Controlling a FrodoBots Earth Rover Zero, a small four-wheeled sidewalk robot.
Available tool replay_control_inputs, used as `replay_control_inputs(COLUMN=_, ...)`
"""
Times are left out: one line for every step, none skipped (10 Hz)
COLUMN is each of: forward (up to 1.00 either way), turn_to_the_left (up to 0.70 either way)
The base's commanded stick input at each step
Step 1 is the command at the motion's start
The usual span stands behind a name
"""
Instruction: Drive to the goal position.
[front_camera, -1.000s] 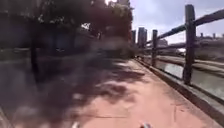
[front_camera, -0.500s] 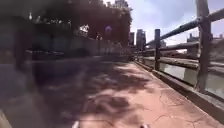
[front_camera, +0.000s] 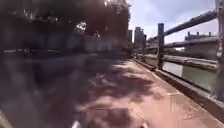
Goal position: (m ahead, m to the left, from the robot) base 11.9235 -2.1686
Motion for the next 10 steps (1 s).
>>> replay_control_inputs(forward=0.7, turn_to_the_left=0.0)
replay_control_inputs(forward=0.7, turn_to_the_left=0.0)
replay_control_inputs(forward=0.7, turn_to_the_left=0.0)
replay_control_inputs(forward=0.7, turn_to_the_left=0.0)
replay_control_inputs(forward=0.7, turn_to_the_left=0.0)
replay_control_inputs(forward=0.7, turn_to_the_left=0.0)
replay_control_inputs(forward=0.7, turn_to_the_left=0.0)
replay_control_inputs(forward=0.7, turn_to_the_left=0.0)
replay_control_inputs(forward=0.7, turn_to_the_left=0.0)
replay_control_inputs(forward=0.7, turn_to_the_left=0.0)
